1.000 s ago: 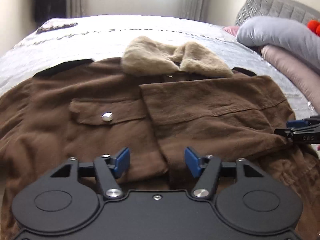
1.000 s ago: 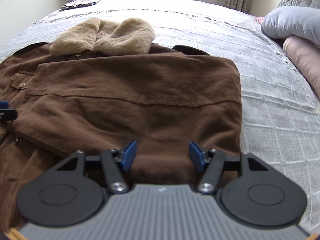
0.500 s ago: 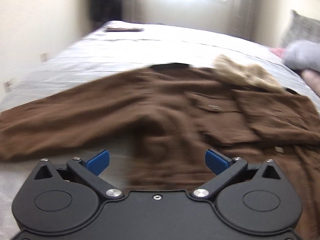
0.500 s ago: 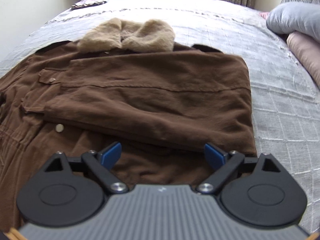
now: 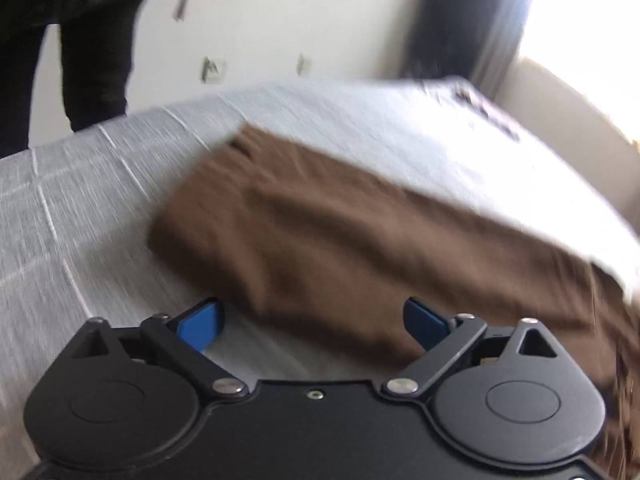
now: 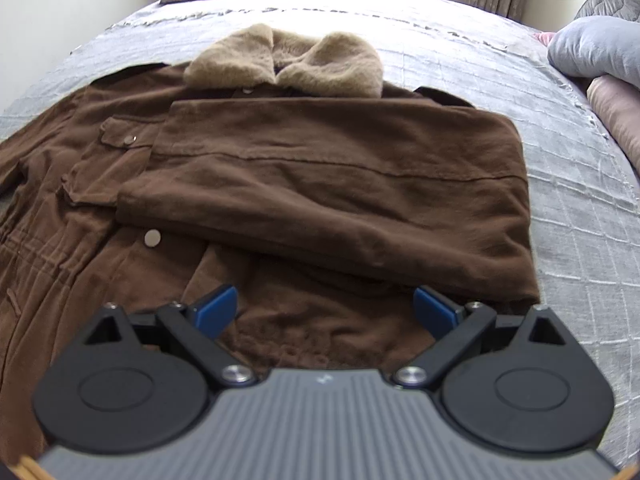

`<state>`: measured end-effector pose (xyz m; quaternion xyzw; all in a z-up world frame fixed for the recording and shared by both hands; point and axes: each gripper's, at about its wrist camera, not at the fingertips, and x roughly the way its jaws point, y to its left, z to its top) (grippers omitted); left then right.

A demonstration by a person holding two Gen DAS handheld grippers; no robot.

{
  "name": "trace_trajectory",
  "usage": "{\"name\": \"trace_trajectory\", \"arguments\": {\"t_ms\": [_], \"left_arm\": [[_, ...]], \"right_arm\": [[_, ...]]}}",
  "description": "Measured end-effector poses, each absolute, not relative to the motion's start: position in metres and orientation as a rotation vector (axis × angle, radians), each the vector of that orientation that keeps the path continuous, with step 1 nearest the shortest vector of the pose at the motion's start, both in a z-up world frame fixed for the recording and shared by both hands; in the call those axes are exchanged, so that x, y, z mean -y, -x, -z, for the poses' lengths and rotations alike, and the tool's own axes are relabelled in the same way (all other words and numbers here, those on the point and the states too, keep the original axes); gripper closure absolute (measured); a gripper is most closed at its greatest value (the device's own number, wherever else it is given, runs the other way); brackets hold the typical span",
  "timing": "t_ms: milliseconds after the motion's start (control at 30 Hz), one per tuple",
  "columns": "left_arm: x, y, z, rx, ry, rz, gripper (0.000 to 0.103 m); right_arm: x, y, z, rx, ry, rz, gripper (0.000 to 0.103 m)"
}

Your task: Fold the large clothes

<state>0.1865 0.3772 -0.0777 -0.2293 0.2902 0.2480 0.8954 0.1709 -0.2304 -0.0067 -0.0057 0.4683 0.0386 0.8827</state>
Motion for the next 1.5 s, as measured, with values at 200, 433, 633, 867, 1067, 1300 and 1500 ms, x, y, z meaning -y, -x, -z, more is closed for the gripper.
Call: {"name": "trace_trajectory", "arguments": {"t_ms": [200, 433, 633, 867, 1067, 1300, 1500], "left_arm": [[-0.404, -0.191, 0.082, -0.508, 0.577, -0.550, 0.059], [-0.402, -0.188, 0.046, -0.379, 0.586, -0.454, 0.096], [-0.346, -0.205, -0.016, -0.301, 0.472, -0.262, 0.096], [-0.232, -0.236, -0.072, -0.268, 0.395, 0.014, 0.097], [-0.110, -0.261, -0.064, -0.351, 0.331, 0.252, 0.097], [-0.009, -0.273, 0.005, -0.546, 0.225, 0.493, 0.096], [0.030, -0.276, 0.059, -0.694, 0.069, 0.582, 0.082]], "right_arm": [[0.227, -0.173, 0.012, -0.993, 0.026, -0.075, 0.006], [0.227, -0.178, 0.011, -0.989, 0.040, -0.075, 0.006], [0.230, -0.186, 0.004, -0.960, 0.024, -0.080, 0.006], [0.231, -0.193, -0.007, -0.921, 0.009, -0.116, 0.006], [0.241, -0.196, -0.008, -0.904, -0.025, -0.117, 0.006], [0.258, -0.205, -0.009, -0.873, -0.106, -0.130, 0.006], [0.266, -0.218, -0.002, -0.856, -0.209, -0.152, 0.006]]}}
